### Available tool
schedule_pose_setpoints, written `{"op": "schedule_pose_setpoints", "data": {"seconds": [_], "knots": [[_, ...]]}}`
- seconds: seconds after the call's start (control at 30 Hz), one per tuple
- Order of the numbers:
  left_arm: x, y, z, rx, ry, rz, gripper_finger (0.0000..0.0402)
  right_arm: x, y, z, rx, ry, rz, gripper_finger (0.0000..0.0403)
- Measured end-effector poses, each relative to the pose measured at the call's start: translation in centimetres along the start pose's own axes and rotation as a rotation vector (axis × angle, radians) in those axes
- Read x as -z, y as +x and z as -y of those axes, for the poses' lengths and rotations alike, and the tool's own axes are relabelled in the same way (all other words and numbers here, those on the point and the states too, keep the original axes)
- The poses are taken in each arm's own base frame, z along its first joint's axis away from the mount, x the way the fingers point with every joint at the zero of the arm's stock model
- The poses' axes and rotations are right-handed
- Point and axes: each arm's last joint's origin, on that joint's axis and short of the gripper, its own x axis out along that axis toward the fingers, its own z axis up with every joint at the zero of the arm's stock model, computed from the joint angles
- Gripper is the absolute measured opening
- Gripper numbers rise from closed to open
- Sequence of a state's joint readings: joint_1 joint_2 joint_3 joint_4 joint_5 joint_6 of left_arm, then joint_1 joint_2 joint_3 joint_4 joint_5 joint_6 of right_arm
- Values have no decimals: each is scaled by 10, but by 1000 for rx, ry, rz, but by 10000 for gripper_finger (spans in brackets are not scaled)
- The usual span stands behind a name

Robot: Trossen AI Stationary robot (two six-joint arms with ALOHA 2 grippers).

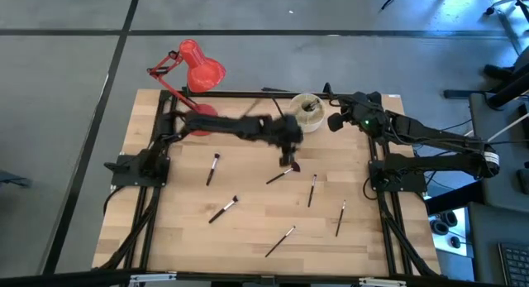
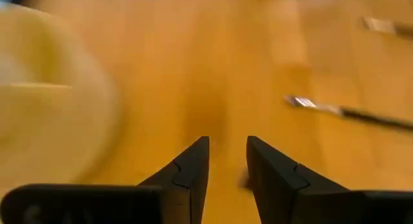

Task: Put items in baskets/containers
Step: Put the black highlighter brush into the white organizer

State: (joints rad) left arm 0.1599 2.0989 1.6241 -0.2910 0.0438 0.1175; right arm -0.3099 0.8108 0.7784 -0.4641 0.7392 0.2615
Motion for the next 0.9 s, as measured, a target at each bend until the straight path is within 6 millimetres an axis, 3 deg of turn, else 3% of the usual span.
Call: {"op": "schedule_pose_setpoints", "data": {"seconds": [0.13,0.27,0.57,0.8,0.9], "knots": [[13,28,33,52,72,-35,110,0,0,-1,-40,6,-8,42],[24,51,47,61,64,-31,116,0,0,-2,-54,20,-13,42],[36,55,26,-122,-93,-119,147,1,0,-1,-51,12,-19,42],[45,51,16,94,-314,-218,193,2,0,-1,-49,7,-23,42],[47,51,16,72,-314,-239,203,2,0,-1,-52,7,-24,42]]}}
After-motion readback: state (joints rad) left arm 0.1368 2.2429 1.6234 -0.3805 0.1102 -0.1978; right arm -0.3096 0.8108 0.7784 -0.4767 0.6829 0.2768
